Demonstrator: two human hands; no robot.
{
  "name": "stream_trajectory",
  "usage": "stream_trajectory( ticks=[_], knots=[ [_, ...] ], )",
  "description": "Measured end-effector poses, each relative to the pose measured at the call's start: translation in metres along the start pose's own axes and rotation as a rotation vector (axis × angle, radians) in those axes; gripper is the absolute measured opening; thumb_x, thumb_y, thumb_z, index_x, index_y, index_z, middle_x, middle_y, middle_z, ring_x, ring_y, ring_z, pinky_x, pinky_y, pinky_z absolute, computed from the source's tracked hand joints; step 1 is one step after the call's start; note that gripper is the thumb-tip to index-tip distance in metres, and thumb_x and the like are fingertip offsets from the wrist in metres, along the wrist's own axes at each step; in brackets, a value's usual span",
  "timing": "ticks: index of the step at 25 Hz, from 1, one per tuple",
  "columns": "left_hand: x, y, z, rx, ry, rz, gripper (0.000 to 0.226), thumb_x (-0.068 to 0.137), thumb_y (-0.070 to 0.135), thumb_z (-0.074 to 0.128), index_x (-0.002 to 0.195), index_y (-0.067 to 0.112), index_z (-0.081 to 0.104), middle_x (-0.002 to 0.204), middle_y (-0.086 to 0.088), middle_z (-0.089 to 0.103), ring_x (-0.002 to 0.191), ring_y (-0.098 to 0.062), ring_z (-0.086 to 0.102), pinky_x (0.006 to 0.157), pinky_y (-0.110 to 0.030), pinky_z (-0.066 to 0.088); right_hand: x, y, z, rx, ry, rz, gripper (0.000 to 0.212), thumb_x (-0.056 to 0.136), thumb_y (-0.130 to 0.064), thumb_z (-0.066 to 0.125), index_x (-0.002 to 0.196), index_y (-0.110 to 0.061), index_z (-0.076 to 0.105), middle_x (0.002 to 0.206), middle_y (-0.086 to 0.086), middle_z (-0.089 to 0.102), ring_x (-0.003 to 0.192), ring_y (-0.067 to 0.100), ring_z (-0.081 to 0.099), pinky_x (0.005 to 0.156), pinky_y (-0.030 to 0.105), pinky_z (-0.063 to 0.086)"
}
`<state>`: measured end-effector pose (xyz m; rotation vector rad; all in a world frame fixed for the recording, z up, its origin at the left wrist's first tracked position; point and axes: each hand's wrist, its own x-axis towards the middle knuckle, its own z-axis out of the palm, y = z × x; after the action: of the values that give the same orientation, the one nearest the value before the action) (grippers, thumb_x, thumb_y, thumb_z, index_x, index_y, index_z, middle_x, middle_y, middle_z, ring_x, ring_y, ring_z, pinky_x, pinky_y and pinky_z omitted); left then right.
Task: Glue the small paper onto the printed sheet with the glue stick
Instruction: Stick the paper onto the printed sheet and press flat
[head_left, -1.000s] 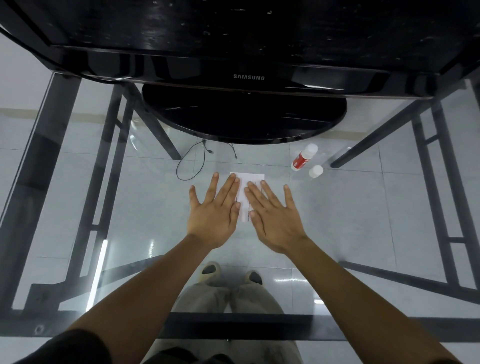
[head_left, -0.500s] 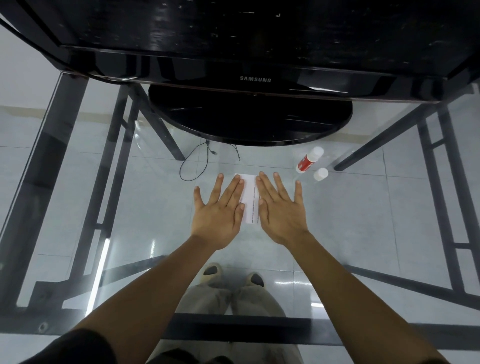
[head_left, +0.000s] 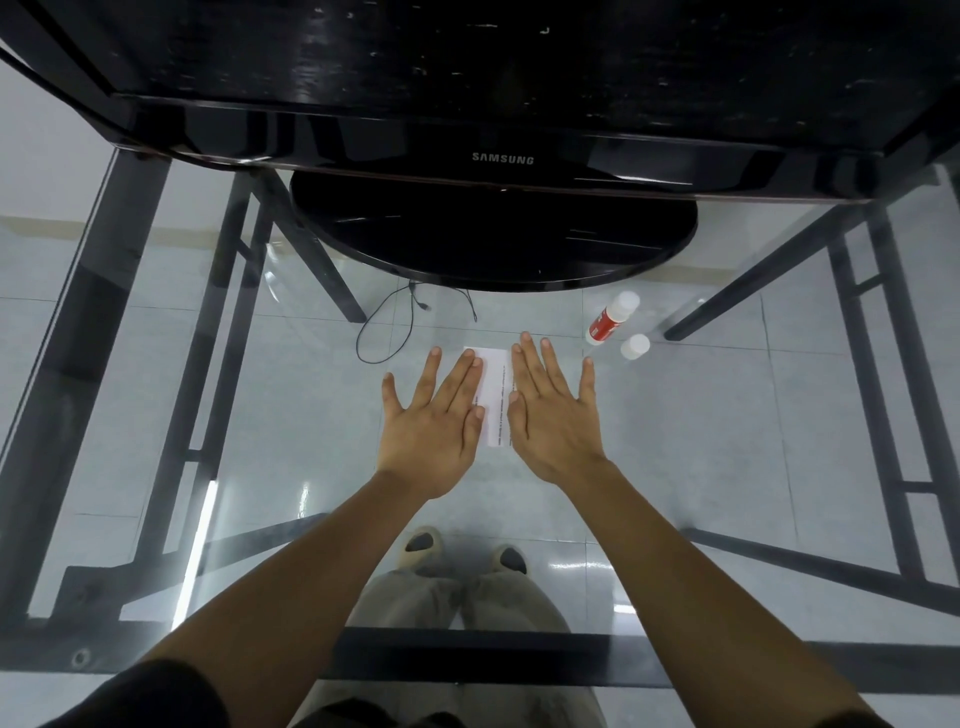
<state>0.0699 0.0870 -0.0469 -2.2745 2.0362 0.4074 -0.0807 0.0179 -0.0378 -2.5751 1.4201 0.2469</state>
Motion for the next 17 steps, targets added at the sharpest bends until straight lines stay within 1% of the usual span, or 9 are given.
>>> stream_trajectory(
  ticks=[2,4,6,7,9,11,13,15,17],
  knots=[
    [0.000,0.000,-0.001,0.006,-0.001,-0.002,0.055,0.088,0.051,-0.014,0.138,0.030,-0.025,0.157,0.011,-0.007,0.139,-0.016,-0.025,0.109,-0.058,-0.007,-0.004,-0.002,0.003,-0.018,-0.002,-0.006,0.060,0.092,-0.045,0.000,0.146,-0.021,-0.012,0.157,-0.002,-0.009,0.143,0.018,-0.014,0.105,0.045,-0.026],
    [0.000,0.000,-0.001,-0.005,0.000,0.001,0.054,0.089,0.051,-0.013,0.138,0.031,-0.025,0.157,0.011,-0.007,0.138,-0.016,-0.026,0.109,-0.059,-0.007,-0.004,0.000,0.003,-0.006,0.012,0.064,0.061,0.092,-0.046,-0.001,0.146,-0.020,-0.013,0.157,-0.002,-0.010,0.143,0.019,-0.014,0.102,0.044,-0.030],
    [0.000,0.001,-0.001,-0.014,0.004,0.002,0.054,0.090,0.050,-0.011,0.138,0.031,-0.025,0.156,0.011,-0.007,0.137,-0.015,-0.027,0.108,-0.059,-0.007,-0.003,0.000,0.002,0.043,0.036,0.151,0.059,0.094,-0.043,0.001,0.145,-0.019,-0.016,0.157,-0.001,-0.011,0.142,0.018,-0.016,0.103,0.044,-0.030],
    [0.000,0.001,-0.001,-0.012,0.008,0.004,0.054,0.090,0.050,-0.010,0.138,0.031,-0.024,0.156,0.012,-0.007,0.137,-0.015,-0.027,0.108,-0.059,-0.007,-0.005,-0.002,0.002,0.065,0.043,0.165,0.058,0.094,-0.043,0.001,0.143,-0.019,-0.019,0.157,-0.001,-0.013,0.142,0.017,-0.018,0.103,0.044,-0.030],
    [0.000,0.000,0.001,-0.005,0.017,0.004,0.054,0.091,0.049,-0.009,0.140,0.031,-0.022,0.156,0.012,-0.006,0.139,-0.015,-0.024,0.108,-0.058,-0.007,-0.010,-0.010,0.003,0.056,0.039,0.116,0.057,0.092,-0.044,-0.003,0.139,-0.021,-0.025,0.156,-0.001,-0.014,0.138,0.015,-0.024,0.101,0.043,-0.033],
    [0.000,0.000,0.001,0.008,0.022,0.002,0.054,0.092,0.049,-0.006,0.140,0.030,-0.020,0.156,0.012,-0.005,0.139,-0.015,-0.023,0.107,-0.057,-0.009,-0.016,-0.014,0.005,0.012,0.024,0.074,0.057,0.092,-0.045,-0.004,0.141,-0.021,-0.023,0.157,-0.001,-0.013,0.135,0.014,-0.028,0.099,0.043,-0.035],
    [0.001,0.000,0.002,0.007,0.025,-0.002,0.055,0.093,0.049,-0.004,0.142,0.030,-0.017,0.157,0.011,-0.004,0.138,-0.015,-0.025,0.107,-0.057,-0.009,-0.016,-0.013,0.006,0.012,0.026,0.135,0.059,0.092,-0.046,-0.004,0.144,-0.020,-0.017,0.157,-0.001,-0.012,0.137,0.016,-0.026,0.099,0.044,-0.035],
    [0.001,0.000,0.001,0.005,0.025,-0.005,0.056,0.092,0.049,-0.005,0.143,0.029,-0.016,0.157,0.011,-0.003,0.137,-0.015,-0.025,0.108,-0.058,-0.007,-0.015,-0.014,0.004,0.046,0.038,0.227,0.061,0.089,-0.047,-0.010,0.144,-0.020,-0.017,0.156,-0.001,-0.014,0.140,0.018,-0.022,0.098,0.045,-0.035],
    [0.000,0.000,0.001,0.007,0.025,-0.001,0.055,0.091,0.050,-0.008,0.141,0.030,-0.019,0.157,0.011,-0.003,0.139,-0.016,-0.023,0.108,-0.058,-0.006,-0.016,-0.020,0.005,0.075,0.042,0.217,0.060,0.090,-0.046,-0.007,0.143,-0.020,-0.019,0.155,-0.002,-0.017,0.137,0.015,-0.027,0.098,0.044,-0.035]
  ],
)
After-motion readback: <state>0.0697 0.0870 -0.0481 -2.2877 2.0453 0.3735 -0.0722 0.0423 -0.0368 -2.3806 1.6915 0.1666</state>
